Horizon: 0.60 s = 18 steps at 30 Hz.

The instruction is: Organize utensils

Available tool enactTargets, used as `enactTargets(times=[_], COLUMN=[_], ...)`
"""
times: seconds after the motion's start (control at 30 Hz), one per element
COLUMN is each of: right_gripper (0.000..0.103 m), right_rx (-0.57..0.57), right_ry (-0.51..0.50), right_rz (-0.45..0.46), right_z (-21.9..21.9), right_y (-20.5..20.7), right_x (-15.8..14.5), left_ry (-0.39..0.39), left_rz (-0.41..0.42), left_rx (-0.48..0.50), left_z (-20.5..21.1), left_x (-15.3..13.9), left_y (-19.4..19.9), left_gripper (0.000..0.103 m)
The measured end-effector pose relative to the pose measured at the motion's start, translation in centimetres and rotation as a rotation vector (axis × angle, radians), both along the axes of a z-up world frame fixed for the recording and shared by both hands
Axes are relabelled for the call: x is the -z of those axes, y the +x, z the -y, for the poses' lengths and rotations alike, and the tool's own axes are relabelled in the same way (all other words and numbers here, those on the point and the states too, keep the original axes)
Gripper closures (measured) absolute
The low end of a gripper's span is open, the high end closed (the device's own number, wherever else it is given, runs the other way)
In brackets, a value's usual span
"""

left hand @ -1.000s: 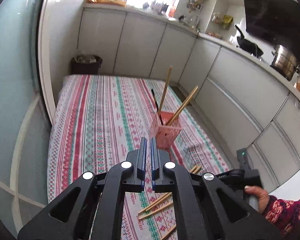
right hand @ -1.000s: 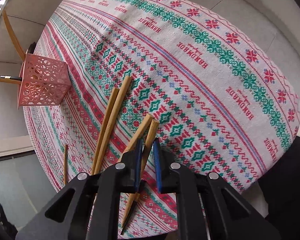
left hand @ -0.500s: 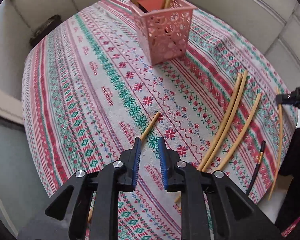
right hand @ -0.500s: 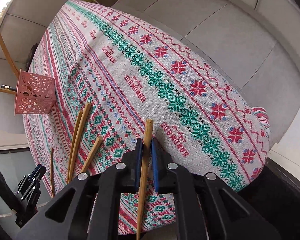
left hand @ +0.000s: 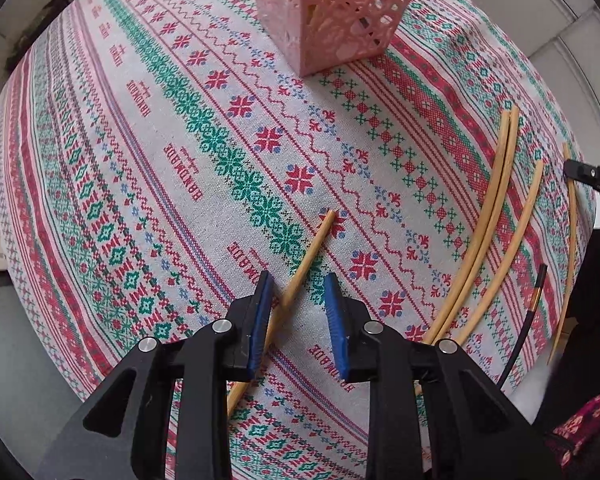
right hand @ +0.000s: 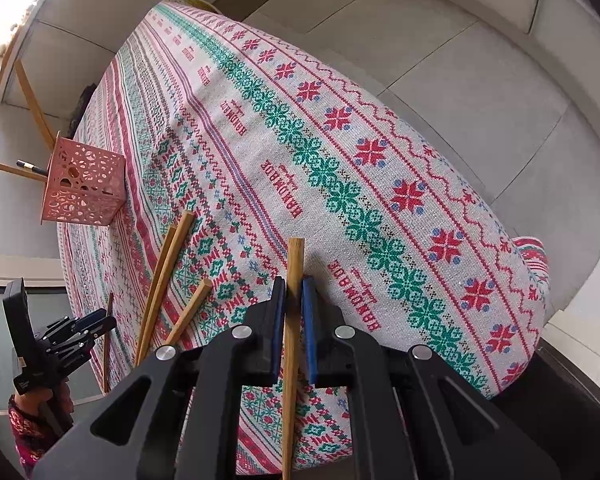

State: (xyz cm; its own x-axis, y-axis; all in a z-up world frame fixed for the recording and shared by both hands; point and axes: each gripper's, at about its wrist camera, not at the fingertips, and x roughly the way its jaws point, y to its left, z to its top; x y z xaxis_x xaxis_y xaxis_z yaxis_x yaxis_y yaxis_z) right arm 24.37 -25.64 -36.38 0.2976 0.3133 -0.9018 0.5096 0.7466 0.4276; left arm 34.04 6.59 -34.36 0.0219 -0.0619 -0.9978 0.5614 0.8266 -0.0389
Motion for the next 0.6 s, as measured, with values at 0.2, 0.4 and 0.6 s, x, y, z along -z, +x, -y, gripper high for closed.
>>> enactTargets(times=[0.2,0.4,0.6], right_gripper=[0.093,0.092,0.092], right_rx=[0.014,-0.03,-0.068], right_ry=[0.037,0.045,0.049], right_rz=[0.022,0.127,0.266], right_z=[0.2,-0.9,-1.9], right_y=[-0.2,-0.5,-1.2], right_x=[0.2,-1.7,-4.9], left_ry=[-0.076,-0.239,-0.351], left_rz=[0.127,0.314,0.444], left_rx=[-0.221,-0.383,-0.459], left_z=[-3.3,-5.9,-5.3], left_x=[-0.8,-5.1,-10.3], left_y=[-1.8,-6.4,-8.1], left_gripper=[0.098,0.099,0.099])
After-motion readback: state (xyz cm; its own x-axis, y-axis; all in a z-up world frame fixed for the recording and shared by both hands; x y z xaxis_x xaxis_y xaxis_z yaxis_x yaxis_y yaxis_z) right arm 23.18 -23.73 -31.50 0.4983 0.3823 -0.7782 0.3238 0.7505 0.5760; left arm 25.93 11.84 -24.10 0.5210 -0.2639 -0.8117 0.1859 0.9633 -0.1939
